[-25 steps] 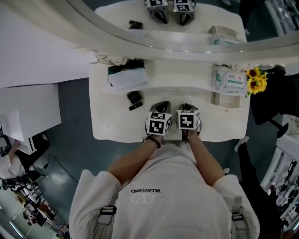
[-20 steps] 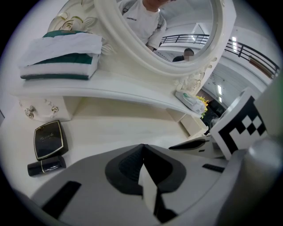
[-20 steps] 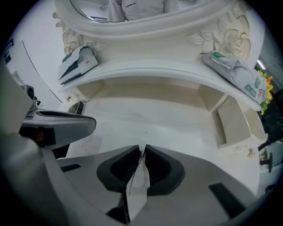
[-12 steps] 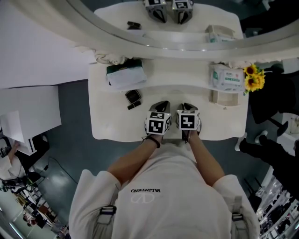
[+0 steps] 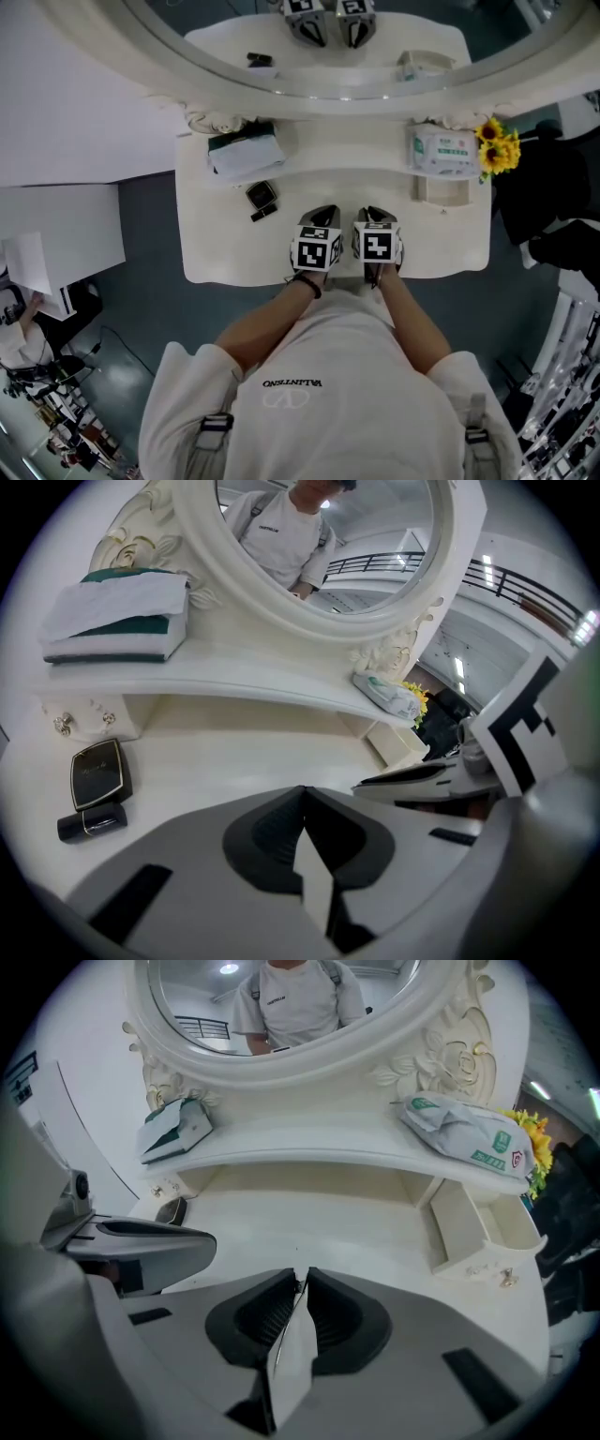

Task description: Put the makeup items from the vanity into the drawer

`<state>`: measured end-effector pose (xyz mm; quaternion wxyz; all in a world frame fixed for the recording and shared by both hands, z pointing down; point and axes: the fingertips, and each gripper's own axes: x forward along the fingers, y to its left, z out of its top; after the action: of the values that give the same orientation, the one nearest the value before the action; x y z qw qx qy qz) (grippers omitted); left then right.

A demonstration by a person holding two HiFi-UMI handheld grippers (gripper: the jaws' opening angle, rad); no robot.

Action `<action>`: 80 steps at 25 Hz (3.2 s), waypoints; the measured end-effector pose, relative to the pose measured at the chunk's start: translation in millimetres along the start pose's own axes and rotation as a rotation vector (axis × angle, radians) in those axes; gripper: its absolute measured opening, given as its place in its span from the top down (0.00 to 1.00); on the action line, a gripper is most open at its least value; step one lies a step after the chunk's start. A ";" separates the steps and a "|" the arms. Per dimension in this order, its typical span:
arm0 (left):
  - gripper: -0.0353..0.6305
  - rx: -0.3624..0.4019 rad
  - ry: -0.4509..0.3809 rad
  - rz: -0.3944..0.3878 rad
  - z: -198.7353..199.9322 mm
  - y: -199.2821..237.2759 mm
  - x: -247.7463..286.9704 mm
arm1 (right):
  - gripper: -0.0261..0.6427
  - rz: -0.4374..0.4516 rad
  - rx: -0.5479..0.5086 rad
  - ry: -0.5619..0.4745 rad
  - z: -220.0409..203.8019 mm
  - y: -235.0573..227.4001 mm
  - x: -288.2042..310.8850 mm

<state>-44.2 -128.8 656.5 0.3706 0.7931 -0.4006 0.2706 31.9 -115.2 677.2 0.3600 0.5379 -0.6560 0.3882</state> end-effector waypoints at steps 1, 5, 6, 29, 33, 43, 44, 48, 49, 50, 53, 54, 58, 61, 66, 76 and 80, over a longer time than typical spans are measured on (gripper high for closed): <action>0.94 0.003 -0.001 -0.001 0.7 -1.9 0.1 | 0.88 0.000 0.005 0.002 -1.7 -1.3 -1.1; 0.95 0.019 -0.001 -0.009 1.8 -11.8 0.6 | 0.88 -0.005 0.018 -0.004 -6.0 -7.6 -7.2; 0.94 0.025 0.000 -0.012 2.5 -14.8 1.4 | 0.88 -0.003 0.023 -0.015 -5.2 -9.3 -8.6; 0.95 0.278 0.057 -0.237 12.4 -155.6 43.3 | 0.87 -0.148 0.297 -0.155 -33.9 -116.9 -79.7; 0.94 0.315 0.068 -0.268 10.8 -178.9 47.8 | 0.87 -0.175 0.340 -0.163 -44.5 -136.2 -91.3; 0.94 0.368 0.082 -0.310 6.1 -214.1 55.4 | 0.87 -0.196 0.399 -0.189 -56.9 -161.2 -105.2; 0.94 0.371 0.081 -0.311 6.4 -215.6 56.0 | 0.87 -0.198 0.402 -0.192 -56.6 -162.9 -106.2; 0.95 0.372 0.076 -0.307 9.0 -218.0 59.1 | 0.87 -0.206 0.398 -0.217 -50.3 -170.0 -110.2; 0.94 0.373 0.074 -0.305 10.2 -218.6 60.0 | 0.87 -0.205 0.398 -0.224 -48.0 -171.8 -111.2; 0.94 0.375 0.071 -0.303 12.2 -219.5 61.2 | 0.87 -0.204 0.398 -0.229 -45.9 -173.8 -111.9; 0.94 0.378 0.051 -0.298 23.5 -224.1 65.3 | 0.87 -0.210 0.393 -0.242 -36.9 -182.4 -115.4; 0.94 0.378 0.043 -0.296 28.2 -225.9 66.9 | 0.87 -0.214 0.390 -0.247 -32.9 -185.9 -116.7; 0.95 0.376 0.009 -0.288 48.8 -233.0 73.3 | 0.87 -0.216 0.388 -0.280 -15.1 -201.3 -118.7; 0.94 0.381 -0.012 -0.281 60.7 -236.6 77.5 | 0.87 -0.217 0.395 -0.315 1.2 -215.2 -124.4; 0.94 0.395 -0.018 -0.270 68.6 -242.0 87.3 | 0.87 -0.224 0.394 -0.343 20.1 -231.5 -127.5; 0.94 0.430 -0.029 -0.245 87.7 -250.0 114.6 | 0.87 -0.197 0.364 -0.355 40.3 -244.1 -118.2; 0.94 0.444 -0.024 -0.249 91.7 -251.8 122.1 | 0.87 -0.195 0.356 -0.355 44.1 -252.2 -114.6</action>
<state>243.5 -153.8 598.6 0.2129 0.9014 -0.2350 0.2949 296.6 -136.1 586.7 0.1746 0.7130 -0.5754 0.3607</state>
